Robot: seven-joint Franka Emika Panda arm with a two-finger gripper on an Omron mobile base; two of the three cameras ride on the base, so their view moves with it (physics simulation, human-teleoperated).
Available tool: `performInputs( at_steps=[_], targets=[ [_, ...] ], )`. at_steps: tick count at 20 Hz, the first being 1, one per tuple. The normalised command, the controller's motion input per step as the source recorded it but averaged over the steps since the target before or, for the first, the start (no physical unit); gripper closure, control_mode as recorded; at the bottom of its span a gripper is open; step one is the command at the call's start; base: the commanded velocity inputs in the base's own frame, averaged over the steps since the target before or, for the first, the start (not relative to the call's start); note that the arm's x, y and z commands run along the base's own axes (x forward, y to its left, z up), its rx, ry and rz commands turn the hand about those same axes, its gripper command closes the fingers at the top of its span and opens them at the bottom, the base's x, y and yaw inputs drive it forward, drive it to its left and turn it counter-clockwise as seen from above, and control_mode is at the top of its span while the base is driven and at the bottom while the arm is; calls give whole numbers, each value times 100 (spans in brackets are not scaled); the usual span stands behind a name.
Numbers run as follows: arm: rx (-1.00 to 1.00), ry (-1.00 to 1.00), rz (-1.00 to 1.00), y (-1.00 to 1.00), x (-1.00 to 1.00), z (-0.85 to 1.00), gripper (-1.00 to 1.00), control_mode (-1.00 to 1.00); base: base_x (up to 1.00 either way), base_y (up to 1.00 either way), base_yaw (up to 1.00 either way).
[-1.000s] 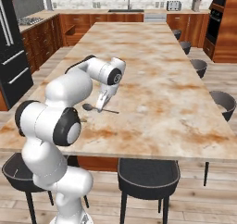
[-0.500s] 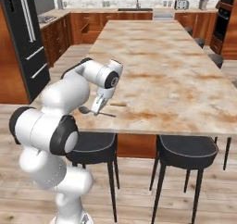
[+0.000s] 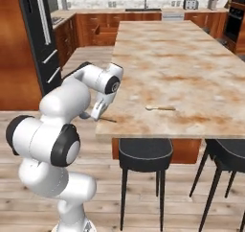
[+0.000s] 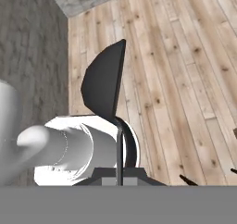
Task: Pick up the metallic utensils from the counter and place them in the open drawer. Make sure not to pick up any wooden utensils.
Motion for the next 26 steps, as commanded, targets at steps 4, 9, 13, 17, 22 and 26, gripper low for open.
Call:
performInputs(
  at_steps=[4, 9, 13, 17, 22, 26],
  targets=[
    [0, 0, 0, 0, 0, 0, 100, 100, 53, 100, -34],
    [0, 0, 0, 0, 0, 0, 100, 100, 73, 100, -40],
    [0, 0, 0, 0, 0, 0, 100, 100, 85, 100, -29],
    [0, 0, 0, 0, 0, 0, 100, 100, 99, 100, -14],
    [0, 0, 0, 0, 0, 0, 100, 100, 100, 99, -3],
    [0, 0, 0, 0, 0, 0, 100, 100, 100, 89, 0]
  ],
)
